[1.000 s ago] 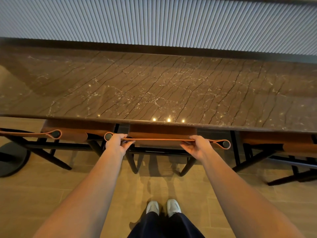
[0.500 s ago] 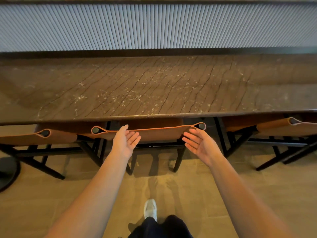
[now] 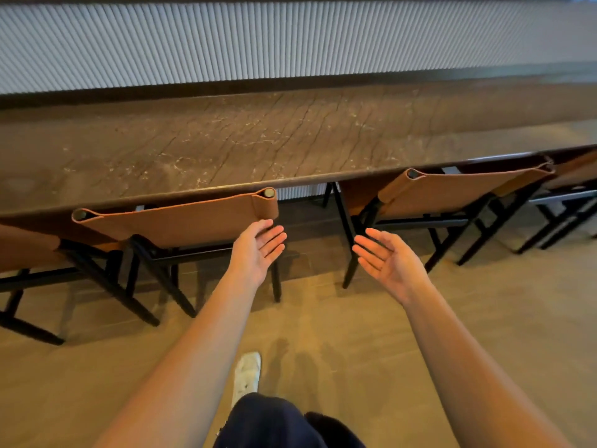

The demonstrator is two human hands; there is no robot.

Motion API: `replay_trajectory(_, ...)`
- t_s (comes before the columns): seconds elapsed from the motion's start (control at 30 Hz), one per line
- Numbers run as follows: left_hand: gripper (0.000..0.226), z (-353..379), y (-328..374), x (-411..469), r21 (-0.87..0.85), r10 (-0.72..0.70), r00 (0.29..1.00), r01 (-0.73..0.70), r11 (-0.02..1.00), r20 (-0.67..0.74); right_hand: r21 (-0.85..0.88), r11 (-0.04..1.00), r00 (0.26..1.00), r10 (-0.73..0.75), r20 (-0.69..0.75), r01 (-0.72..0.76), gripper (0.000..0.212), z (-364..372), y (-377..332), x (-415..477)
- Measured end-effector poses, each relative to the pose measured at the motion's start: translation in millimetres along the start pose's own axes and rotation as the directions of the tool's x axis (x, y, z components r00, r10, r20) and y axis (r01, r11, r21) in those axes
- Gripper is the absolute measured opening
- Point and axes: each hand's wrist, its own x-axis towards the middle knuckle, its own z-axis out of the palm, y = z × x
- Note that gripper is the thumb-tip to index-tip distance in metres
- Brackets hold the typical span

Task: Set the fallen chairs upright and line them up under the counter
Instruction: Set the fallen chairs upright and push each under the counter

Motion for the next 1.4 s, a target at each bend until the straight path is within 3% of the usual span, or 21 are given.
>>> replay_trajectory(0.43, 0.028, 150.0, -57.4, 23.7, 0.138, -0.055, 0.989, 0.036, 0.990, 0.135, 0.112, 0.992, 0.994, -0.038, -0.099, 0.049, 0.035, -113.6, -63.0, 17.7)
replay_trajectory(0.8, 0.031, 298.2, -94.2, 109.5, 0.298, -0.296, 0.950, 0.255, 0.920, 0.100, 0.150, 0.989, 0.978, 0.018, -0.210, 0.013, 0.035, -186.6, -153.6, 118.7)
replay_trajectory(1.0, 0.058, 344.8, -114.7, 137.6, 0.343, -0.390, 0.919, 0.350, 0.872, 0.053, 0.187, 0.982, 0.964, 0.061, -0.258, -0.012, 0.041, -220.2, -186.4, 160.7)
replay_trajectory(1.2, 0.080, 389.1, -144.0, 156.1, 0.243, -0.395, 0.919, 0.381, 0.892, 0.009, 0.180, 0.980, 0.957, 0.134, -0.257, -0.089, 0.057, -255.3, -225.2, 221.0)
replay_trajectory(1.4, 0.056, 433.6, -163.9, 176.8, -0.017, -0.348, 0.923, 0.350, 0.936, -0.163, 0.143, 0.956, 0.928, 0.283, -0.242, -0.254, 0.046, -296.6, -268.6, 280.4)
